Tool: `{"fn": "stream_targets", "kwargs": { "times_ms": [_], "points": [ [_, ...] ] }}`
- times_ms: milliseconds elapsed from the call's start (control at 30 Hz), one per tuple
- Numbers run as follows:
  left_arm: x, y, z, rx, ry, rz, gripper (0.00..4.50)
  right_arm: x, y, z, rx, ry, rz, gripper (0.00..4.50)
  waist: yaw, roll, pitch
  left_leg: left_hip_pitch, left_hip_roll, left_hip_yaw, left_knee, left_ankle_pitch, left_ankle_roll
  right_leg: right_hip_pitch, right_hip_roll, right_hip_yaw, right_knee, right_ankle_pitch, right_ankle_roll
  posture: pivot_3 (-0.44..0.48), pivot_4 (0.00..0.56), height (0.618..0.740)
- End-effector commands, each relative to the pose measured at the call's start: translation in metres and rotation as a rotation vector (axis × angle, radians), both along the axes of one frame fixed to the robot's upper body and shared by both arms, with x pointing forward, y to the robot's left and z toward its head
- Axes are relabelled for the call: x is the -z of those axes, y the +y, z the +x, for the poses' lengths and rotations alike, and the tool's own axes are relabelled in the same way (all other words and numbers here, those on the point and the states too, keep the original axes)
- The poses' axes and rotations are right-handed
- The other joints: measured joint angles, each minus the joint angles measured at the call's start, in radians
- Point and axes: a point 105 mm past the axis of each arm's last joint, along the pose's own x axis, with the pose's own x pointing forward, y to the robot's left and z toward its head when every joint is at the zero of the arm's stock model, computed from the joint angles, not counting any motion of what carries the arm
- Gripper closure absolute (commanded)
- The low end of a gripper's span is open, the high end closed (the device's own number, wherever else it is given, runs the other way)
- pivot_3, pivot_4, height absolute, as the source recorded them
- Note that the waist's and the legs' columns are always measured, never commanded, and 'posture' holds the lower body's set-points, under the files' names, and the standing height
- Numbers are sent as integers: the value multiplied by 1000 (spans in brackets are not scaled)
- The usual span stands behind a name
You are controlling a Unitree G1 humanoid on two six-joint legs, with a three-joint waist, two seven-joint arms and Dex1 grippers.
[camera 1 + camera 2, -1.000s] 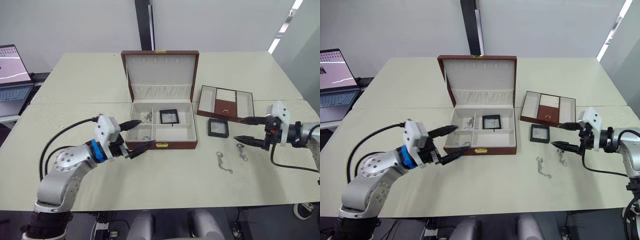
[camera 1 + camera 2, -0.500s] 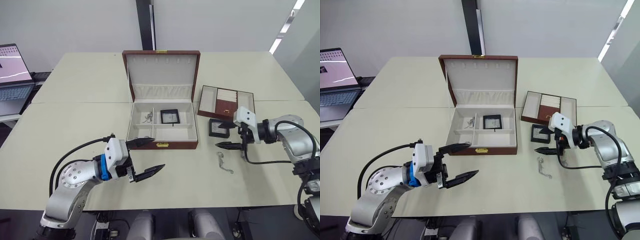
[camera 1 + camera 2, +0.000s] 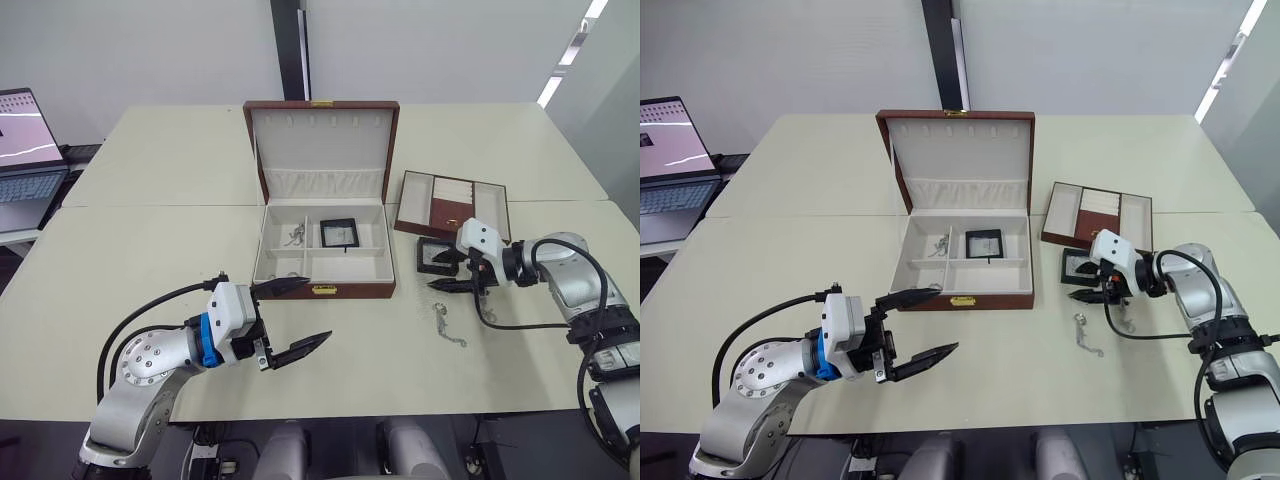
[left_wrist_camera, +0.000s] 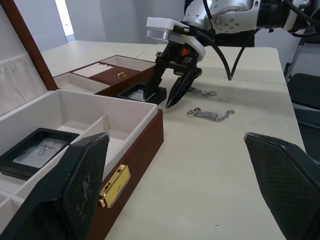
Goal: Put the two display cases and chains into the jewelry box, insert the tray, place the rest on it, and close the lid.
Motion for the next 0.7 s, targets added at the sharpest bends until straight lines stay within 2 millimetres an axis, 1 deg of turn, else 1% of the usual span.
{"fn": "stream_targets", "kwargs": {
  "times_ms": [33,300,500,567,633,700],
  "points": [
    [-11,-2,0,-9,-49,-32,0,-15,0,7,1,-63,12,2526,0,0,0,0,0,0,0,0,0,0,0,0,0,0,0,0,150,740],
    [-14,-3,4,-22,-53,-38,0,-16,-2,10,14,-96,-4,4494,0,0,0,0,0,0,0,0,0,0,0,0,0,0,0,0,150,740],
    [-18,-5,7,-31,-59,-51,0,-19,-2,12,14,-114,2,4494,0,0,0,0,0,0,0,0,0,0,0,0,0,0,0,0,150,740],
    [-19,-6,7,-33,-61,-55,0,-23,-1,11,10,-117,14,4494,0,0,0,0,0,0,0,0,0,0,0,0,0,0,0,0,150,740],
    [-20,-6,8,-46,-63,-63,0,-32,-1,10,2,-120,28,4494,0,0,0,0,0,0,0,0,0,0,0,0,0,0,0,0,150,740],
    [-19,-4,8,-75,-61,-72,0,-45,-1,9,-1,-128,36,4494,0,0,0,0,0,0,0,0,0,0,0,0,0,0,0,0,150,740]
  ]
}}
